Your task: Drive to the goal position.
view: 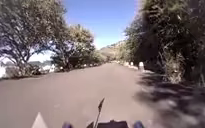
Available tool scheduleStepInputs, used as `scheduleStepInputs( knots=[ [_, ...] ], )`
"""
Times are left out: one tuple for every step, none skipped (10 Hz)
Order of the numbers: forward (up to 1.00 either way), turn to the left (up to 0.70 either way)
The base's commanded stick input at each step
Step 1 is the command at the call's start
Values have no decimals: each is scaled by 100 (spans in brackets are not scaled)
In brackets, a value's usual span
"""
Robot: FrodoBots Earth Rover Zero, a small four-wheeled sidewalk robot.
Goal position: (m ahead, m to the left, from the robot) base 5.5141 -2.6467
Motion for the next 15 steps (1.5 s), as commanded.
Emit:
scheduleStepInputs(
  knots=[
    [50, 0],
    [50, 0],
    [50, -50],
    [50, -50],
    [50, -50],
    [50, -50],
    [50, -50],
    [50, -50],
    [50, -50],
    [50, 0],
    [50, 0],
    [50, 0],
    [50, 0],
    [50, 0],
    [50, 0]
  ],
)
